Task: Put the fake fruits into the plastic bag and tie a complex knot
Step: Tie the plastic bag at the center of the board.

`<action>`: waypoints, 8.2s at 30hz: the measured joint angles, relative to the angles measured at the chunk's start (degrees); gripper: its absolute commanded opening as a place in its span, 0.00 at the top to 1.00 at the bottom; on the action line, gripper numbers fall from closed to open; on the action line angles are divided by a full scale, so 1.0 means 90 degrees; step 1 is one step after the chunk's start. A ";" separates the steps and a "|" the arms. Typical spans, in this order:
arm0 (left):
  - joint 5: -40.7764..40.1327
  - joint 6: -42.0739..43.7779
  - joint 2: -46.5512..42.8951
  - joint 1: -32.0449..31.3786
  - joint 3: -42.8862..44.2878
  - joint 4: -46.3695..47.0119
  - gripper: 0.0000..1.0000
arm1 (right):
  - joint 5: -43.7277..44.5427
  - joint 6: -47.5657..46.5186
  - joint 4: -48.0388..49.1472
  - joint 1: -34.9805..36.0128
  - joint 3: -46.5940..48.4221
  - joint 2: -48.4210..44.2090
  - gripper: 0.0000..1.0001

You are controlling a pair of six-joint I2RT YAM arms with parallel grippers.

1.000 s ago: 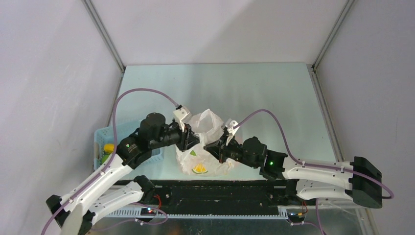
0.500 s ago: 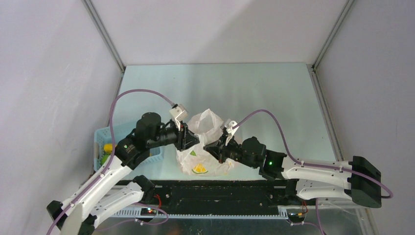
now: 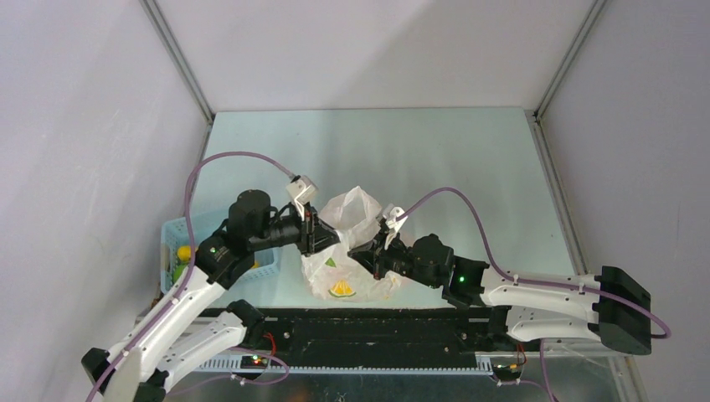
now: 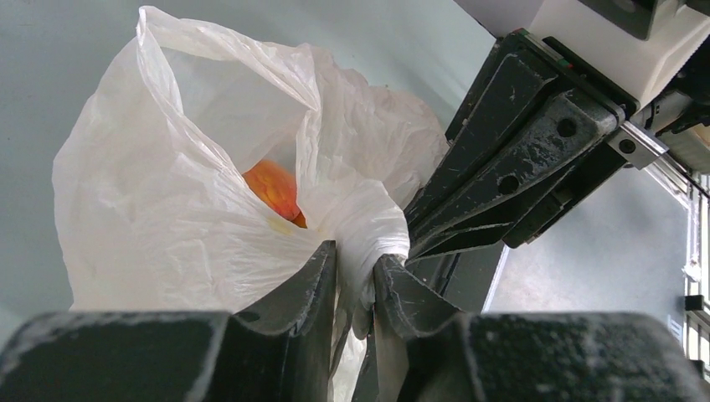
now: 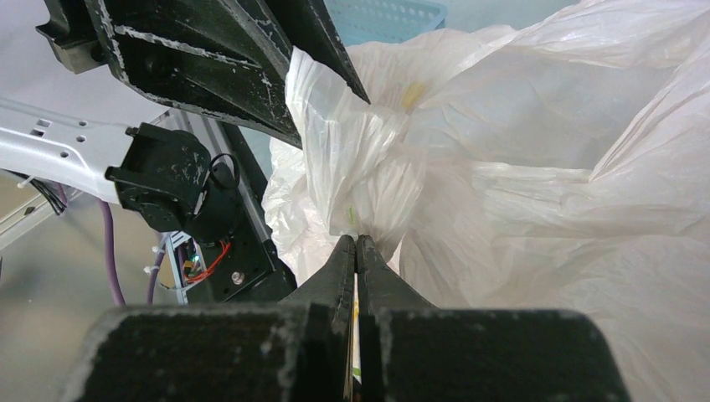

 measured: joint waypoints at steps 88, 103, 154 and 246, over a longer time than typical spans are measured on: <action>-0.1205 0.0403 -0.0039 -0.0809 -0.0763 0.1559 1.00 | 0.1081 0.3390 -0.1207 -0.0240 -0.0146 -0.2140 0.21; -0.2475 0.0648 -0.0500 -0.1389 -0.1166 0.2096 1.00 | 0.1141 0.6623 -0.0449 -0.0355 -0.0119 -0.0838 0.27; -0.4311 0.1749 -0.0593 -0.2526 -0.1362 0.2089 1.00 | 0.0767 0.8371 -0.0500 -0.0792 0.0748 0.1013 0.49; 0.0595 -0.3961 0.2227 -0.0590 -0.1540 0.6322 0.01 | -0.6052 0.1168 -0.0801 -0.4296 0.1107 0.0425 1.00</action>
